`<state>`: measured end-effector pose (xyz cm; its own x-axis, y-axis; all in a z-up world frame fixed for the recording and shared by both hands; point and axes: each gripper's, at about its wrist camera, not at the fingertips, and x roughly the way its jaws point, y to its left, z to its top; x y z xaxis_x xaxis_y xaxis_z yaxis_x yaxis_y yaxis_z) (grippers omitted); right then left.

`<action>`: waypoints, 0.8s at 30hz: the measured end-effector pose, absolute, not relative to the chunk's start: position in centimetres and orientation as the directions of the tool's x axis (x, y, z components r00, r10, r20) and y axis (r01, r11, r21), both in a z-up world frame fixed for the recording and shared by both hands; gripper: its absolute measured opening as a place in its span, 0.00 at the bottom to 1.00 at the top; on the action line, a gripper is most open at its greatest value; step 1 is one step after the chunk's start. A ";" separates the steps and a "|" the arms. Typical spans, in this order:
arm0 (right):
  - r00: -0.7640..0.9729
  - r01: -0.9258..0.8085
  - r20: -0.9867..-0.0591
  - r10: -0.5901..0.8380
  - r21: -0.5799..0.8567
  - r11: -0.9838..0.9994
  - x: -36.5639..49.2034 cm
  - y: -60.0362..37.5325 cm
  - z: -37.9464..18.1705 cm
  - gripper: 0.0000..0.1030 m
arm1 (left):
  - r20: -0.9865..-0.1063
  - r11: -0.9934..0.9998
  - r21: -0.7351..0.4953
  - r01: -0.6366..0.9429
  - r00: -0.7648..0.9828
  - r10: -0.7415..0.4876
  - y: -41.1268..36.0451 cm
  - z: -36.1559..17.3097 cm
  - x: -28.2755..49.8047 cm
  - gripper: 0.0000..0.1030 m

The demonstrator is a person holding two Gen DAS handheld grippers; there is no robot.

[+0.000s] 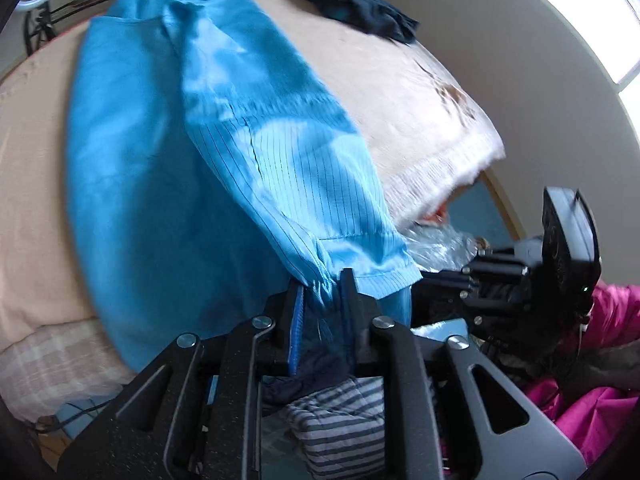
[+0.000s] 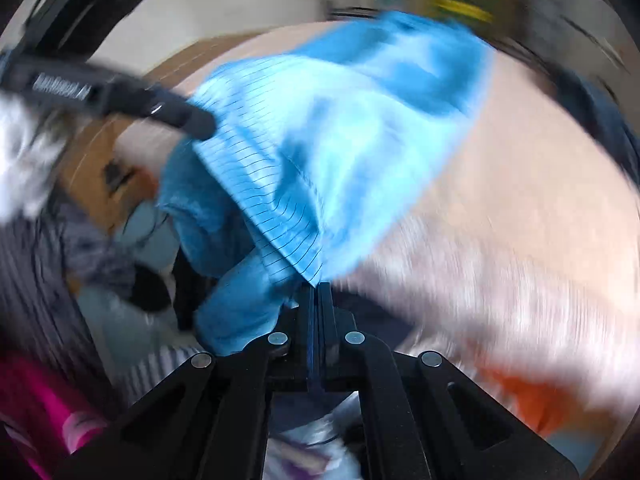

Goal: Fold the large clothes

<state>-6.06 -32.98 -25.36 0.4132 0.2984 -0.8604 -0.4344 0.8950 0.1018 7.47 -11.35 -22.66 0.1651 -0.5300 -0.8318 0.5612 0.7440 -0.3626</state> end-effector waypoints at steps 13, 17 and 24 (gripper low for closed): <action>0.344 -0.167 -0.860 0.377 0.339 0.926 -9.2 -38.5 -26.9 0.30 | -0.772 0.735 -0.528 0.425 0.119 -0.624 -7.9 -24.5 6.8 0.31; 0.364 -0.253 -0.830 0.423 0.349 0.902 -6.2 -37.5 -25.2 0.48 | -0.759 0.772 -0.534 0.345 0.206 -0.618 -6.1 -23.9 9.7 0.43; 0.246 -0.258 -0.878 0.411 0.350 0.901 -2.4 -35.5 -28.3 0.47 | -0.769 0.776 -0.568 0.274 0.157 -0.619 -7.3 -27.3 11.7 0.06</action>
